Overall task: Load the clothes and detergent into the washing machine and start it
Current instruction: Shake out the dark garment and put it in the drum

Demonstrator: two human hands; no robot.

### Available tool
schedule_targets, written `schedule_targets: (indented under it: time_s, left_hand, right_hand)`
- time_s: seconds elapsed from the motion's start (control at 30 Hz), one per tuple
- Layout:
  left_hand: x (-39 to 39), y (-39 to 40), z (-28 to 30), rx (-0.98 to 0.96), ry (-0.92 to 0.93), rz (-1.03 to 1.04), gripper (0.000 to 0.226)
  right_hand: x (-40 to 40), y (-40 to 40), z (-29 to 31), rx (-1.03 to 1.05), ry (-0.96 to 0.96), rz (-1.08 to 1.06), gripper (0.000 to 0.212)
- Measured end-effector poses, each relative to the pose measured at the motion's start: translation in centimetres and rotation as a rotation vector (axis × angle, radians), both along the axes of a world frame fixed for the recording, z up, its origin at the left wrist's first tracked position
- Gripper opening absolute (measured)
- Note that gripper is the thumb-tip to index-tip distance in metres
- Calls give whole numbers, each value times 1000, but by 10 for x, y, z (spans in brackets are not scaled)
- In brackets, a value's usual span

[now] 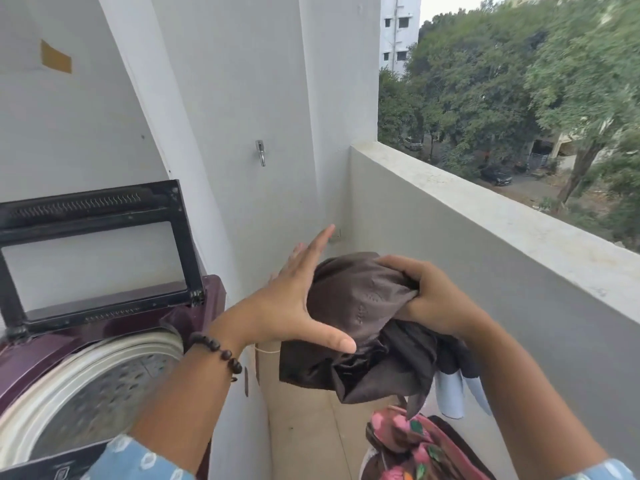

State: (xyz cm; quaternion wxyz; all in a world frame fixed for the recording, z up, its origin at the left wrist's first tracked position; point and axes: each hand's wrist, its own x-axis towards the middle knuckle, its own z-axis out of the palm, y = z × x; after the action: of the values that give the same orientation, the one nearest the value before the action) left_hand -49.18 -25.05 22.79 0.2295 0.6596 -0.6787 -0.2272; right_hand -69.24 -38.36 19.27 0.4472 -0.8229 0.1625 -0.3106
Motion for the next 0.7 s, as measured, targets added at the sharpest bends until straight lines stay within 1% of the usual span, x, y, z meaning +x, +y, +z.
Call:
schedule_targets:
  time_s: [0.03, 0.07, 0.1, 0.17, 0.23, 0.3, 0.4, 0.5, 0.6, 0.7]
  left_hand:
    - [-7, -5, -4, 3, -111, -14, 138]
    - [-14, -10, -10, -11, -176, -16, 137]
    - [-18, -15, -17, -49, -180, 2, 131]
    - [-22, -20, -29, -175, -55, 73, 106]
    - [-24, -21, -37, -323, 35, 125, 78]
    - [-24, -23, -40, -418, 102, 154, 64]
    - [-20, -24, -40, -484, 248, 190, 55]
    - [-11, -22, -39, -543, 426, 276, 52]
    - [-3, -20, -41, -570, 584, 343, 53]
    - [-2, -16, -44, -557, 619, 363, 50]
  right_hand:
    - [3, 2, 3, -71, 53, 4, 49]
    - [5, 4, 5, -133, 85, 7, 51]
    - [7, 5, 7, -183, 98, 0, 51]
    - [7, 7, 10, -214, 81, -26, 51]
    - [3, 7, 9, -156, 30, -24, 51]
    - [-3, 5, 9, -51, 6, 6, 63]
    - [-16, -5, 3, 71, 40, 42, 89]
    - [-30, -12, -13, 246, 43, 81, 106]
    - [-32, -14, -33, 373, 7, 98, 114]
    - [-20, -13, -44, 426, 40, 131, 111]
